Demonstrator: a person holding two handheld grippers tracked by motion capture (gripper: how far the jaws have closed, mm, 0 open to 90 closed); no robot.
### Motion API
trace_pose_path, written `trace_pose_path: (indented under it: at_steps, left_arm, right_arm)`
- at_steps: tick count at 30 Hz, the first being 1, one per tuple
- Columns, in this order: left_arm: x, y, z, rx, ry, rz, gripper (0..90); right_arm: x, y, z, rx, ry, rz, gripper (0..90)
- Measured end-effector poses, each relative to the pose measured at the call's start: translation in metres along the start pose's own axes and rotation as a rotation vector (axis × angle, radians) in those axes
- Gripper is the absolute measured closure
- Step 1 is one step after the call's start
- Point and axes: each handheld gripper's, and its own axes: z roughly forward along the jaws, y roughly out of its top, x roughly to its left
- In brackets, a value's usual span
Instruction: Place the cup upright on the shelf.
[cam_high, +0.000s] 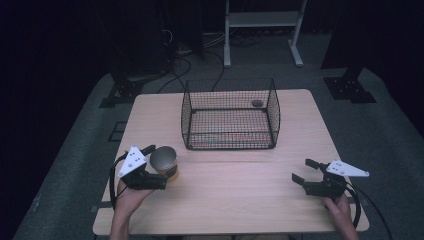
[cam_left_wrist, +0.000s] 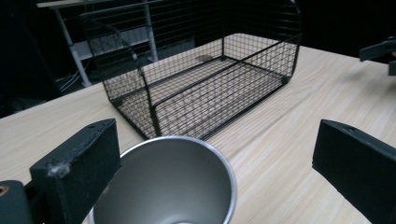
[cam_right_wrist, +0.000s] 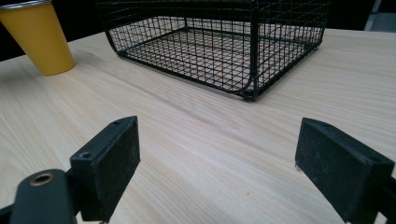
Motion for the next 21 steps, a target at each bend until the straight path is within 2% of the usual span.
trace_pose_path:
  at_steps: [10,13,21]
  left_arm:
    - [0.013,-0.012,-0.001,0.005,0.037,-0.03,0.3]
    - [0.017,-0.017,0.0,0.022,0.05,-0.036,0.2]
    - [0.02,-0.023,0.004,0.048,0.055,-0.046,0.3]
  right_arm:
    - [0.0,0.0,0.0,0.0,-0.001,0.0,12.9]
    - [0.0,0.0,0.0,0.0,-0.001,0.0,12.9]
    - [0.0,0.0,0.0,0.0,0.0,-0.003,12.9]
